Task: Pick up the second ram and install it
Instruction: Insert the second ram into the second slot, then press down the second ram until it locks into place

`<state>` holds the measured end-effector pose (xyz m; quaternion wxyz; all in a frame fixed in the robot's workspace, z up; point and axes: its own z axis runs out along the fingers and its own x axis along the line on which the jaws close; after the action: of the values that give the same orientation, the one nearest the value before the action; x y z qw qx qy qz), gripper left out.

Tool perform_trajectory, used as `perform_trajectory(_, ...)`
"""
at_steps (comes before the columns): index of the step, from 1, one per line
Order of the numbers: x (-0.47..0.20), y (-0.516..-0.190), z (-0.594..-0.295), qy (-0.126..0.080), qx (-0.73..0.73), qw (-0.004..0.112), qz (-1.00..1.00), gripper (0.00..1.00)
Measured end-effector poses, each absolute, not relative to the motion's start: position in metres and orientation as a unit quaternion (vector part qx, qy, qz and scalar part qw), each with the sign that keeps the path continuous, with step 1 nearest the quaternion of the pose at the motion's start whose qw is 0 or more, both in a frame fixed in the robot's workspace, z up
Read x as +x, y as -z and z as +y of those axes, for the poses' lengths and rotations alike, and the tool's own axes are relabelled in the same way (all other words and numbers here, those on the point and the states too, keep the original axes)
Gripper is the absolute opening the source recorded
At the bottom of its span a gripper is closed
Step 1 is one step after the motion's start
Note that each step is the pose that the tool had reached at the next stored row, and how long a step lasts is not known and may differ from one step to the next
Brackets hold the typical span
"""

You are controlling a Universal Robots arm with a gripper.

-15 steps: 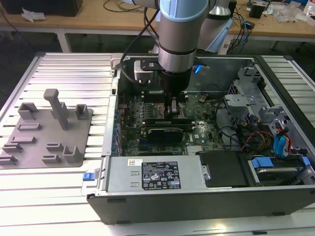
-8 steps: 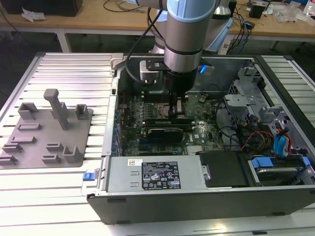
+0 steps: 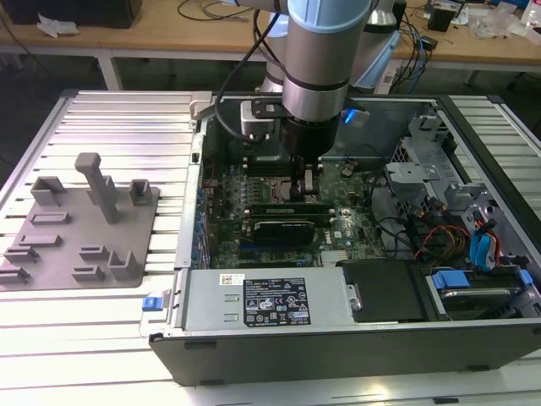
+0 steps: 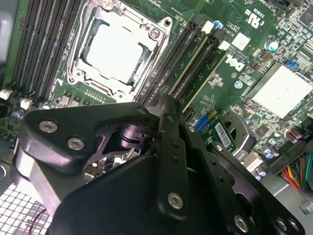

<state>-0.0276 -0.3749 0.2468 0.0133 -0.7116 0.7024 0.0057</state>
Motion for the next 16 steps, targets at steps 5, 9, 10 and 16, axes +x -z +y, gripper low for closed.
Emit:
perform_trajectory(5, -0.0276, -0.2478, -0.375, -0.006, -0.712, 0.013, 0.702, 0.08)
perform_trajectory(9, -0.0276, -0.2482, -0.375, -0.006, -0.712, 0.013, 0.702, 0.08)
perform_trajectory(10, -0.0276, -0.2483, -0.375, -0.006, -0.712, 0.013, 0.702, 0.08)
perform_trajectory(16, -0.0252, -0.2488, -0.375, -0.006, -0.712, 0.013, 0.702, 0.08)
